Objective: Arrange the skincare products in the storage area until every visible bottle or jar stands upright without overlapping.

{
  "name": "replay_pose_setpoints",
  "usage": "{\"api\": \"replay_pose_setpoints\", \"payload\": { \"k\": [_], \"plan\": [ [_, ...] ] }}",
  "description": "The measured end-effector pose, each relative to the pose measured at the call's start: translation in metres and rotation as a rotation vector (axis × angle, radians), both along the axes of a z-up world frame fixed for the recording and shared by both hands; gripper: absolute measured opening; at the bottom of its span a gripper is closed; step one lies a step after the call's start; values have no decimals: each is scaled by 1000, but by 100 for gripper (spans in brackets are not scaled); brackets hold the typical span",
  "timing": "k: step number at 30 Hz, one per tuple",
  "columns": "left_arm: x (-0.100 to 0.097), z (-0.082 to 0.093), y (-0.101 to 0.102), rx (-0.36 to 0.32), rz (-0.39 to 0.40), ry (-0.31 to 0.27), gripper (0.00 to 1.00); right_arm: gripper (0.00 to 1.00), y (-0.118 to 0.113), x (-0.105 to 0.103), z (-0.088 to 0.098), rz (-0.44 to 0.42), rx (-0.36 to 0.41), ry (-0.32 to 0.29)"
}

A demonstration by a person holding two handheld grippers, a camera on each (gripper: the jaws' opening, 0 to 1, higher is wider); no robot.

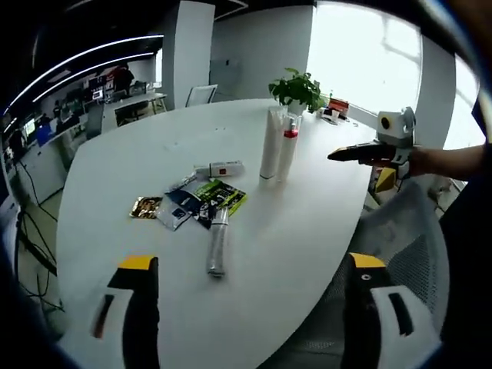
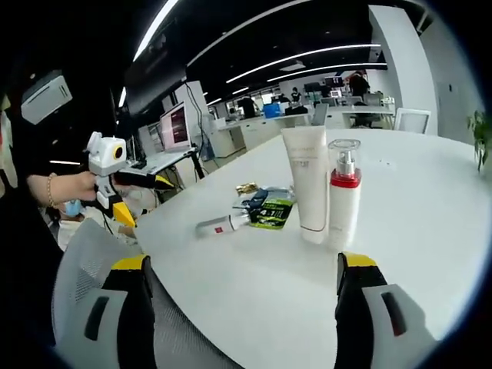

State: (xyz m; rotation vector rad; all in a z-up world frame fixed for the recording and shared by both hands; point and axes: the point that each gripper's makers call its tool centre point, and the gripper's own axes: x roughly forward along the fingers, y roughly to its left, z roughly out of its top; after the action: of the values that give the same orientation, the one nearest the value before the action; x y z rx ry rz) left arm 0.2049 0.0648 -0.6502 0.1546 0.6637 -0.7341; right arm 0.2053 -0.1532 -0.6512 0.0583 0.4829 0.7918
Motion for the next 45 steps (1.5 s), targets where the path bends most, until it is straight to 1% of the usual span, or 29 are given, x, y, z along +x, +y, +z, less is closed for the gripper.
{"api": "replay_pose_setpoints", "payload": {
  "k": [2,6,9,12,15,18,24,28,30,31,33,35,36,40,42,44,45],
  "plan": [
    [0,-1,0,14,-4,-3,97,100,0,-1,-2,2,-1,2],
    [-3,-5,-1,22,-16,8,95,99,-1,-3,-4,6,-6,6],
    [-3,-11,-1,46,-22,20,94,99,-2,-6,-2,5,-1,1],
    [-4,-9,-3,53,-26,22,93,99,-6,-7,-3,3,-5,2],
    [-1,-10,-1,57,-25,26,92,99,-9,-7,-1,-2,-4,-2],
    [0,-14,-2,77,-25,35,90,99,-12,-7,0,-7,-1,-6],
    [2,-19,-2,99,-32,42,89,98,-13,-8,1,1,-6,-6],
    [5,-24,-5,136,-42,46,86,98,-14,-7,1,6,-2,-14],
    [8,-25,-6,140,-41,46,84,98,-16,-5,1,12,-4,-17],
    [12,-27,-7,148,-38,56,83,98,-18,-4,1,14,-4,-17],
    [13,-34,-5,170,-32,114,82,98,-20,-3,0,16,-5,-21],
    [18,-36,-6,193,-41,118,80,98,-21,-3,1,13,-3,-22],
    [19,-38,-7,206,-48,132,79,98,-23,-3,1,12,0,-22],
    [23,-41,-14,246,-81,150,77,98,-27,-2,-1,18,-2,-18],
    [25,-45,-16,277,-107,159,74,97,-29,-1,-1,20,0,-18],
    [28,-51,-18,291,-121,170,73,97,-32,0,-3,19,2,-14],
    [27,-51,-24,296,-128,171,72,97,-33,1,-4,21,2,-11]
  ]
}}
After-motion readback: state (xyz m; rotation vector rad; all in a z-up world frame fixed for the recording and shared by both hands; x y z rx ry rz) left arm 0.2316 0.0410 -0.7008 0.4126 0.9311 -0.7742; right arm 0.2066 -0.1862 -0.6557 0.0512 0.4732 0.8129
